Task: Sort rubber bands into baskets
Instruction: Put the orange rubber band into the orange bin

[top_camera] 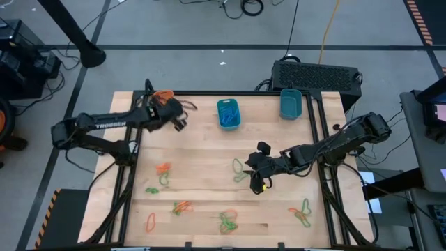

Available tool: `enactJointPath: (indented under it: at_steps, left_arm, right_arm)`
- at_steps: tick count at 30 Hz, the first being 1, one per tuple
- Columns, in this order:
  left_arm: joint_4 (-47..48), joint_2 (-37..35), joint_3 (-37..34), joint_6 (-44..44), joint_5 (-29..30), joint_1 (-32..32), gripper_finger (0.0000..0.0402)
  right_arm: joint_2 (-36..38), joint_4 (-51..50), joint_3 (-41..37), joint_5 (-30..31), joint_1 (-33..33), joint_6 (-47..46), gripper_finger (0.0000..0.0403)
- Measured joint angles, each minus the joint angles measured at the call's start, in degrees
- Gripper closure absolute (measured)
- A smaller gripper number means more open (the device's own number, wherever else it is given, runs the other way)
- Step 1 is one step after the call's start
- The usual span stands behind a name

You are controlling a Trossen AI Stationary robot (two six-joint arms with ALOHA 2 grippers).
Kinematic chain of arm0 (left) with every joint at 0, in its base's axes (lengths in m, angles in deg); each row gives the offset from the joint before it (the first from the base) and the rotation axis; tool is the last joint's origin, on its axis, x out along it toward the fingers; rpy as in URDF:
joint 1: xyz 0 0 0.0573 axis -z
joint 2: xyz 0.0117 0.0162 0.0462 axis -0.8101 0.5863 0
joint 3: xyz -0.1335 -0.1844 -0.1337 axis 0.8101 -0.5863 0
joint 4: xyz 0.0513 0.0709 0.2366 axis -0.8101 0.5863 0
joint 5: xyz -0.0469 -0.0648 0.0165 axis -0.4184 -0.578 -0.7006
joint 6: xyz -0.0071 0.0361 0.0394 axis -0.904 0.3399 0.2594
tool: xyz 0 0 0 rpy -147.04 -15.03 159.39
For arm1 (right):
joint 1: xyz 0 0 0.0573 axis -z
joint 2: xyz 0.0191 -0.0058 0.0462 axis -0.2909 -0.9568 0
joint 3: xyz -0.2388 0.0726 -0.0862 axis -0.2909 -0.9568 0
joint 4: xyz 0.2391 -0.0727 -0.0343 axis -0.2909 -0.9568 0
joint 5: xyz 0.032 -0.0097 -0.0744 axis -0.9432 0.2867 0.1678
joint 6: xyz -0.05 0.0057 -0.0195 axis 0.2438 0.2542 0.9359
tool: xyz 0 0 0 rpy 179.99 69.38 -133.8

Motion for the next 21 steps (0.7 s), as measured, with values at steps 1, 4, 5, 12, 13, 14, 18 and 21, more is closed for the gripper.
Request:
enactJointPath:
  at_steps: [1,4,5,12,13,14,18,21]
  left_arm:
    - [-0.46,0.52,0.01,0.0,-0.43,-2.49,0.0401]
    - [-0.7,2.52,0.0,1.64,-4.28,-9.95,0.0401]
    - [-1.02,3.32,0.0,1.84,-5.3,-12.3,0.0401]
    - [-2.89,8.96,0.0,2.96,-12.06,-23.65,0.04]
    - [-3.32,9.49,0.0,2.93,-13.12,-24.14,0.0396]
    - [-3.65,9.94,0.0,2.97,-13.56,-24.41,0.0392]
    - [-5.2,10.95,0.0,3.27,-12.8,-24.62,0.0358]
    - [-5.8,11.0,0.0,3.37,-11.49,-24.67,0.0324]
  right_arm:
    - [0.0,0.02,0.0,-0.02,0.0,-0.04,0.0245]
    - [0.0,-0.15,-0.04,-0.06,-0.32,-0.15,0.0245]
    - [0.0,-0.13,-0.04,-0.06,-0.45,-0.15,0.0245]
    - [0.0,-0.13,-0.07,-0.2,-1.22,-0.2,0.0245]
    - [0.0,-0.13,-0.07,-0.19,-1.21,-0.2,0.0245]
    - [0.0,-0.13,-0.07,-0.17,-1.19,-0.19,0.0245]
    - [0.0,-0.13,-0.07,-0.02,-1.16,-0.02,0.0245]
    - [0.0,-0.16,-0.07,-0.02,-1.14,-0.04,0.0245]
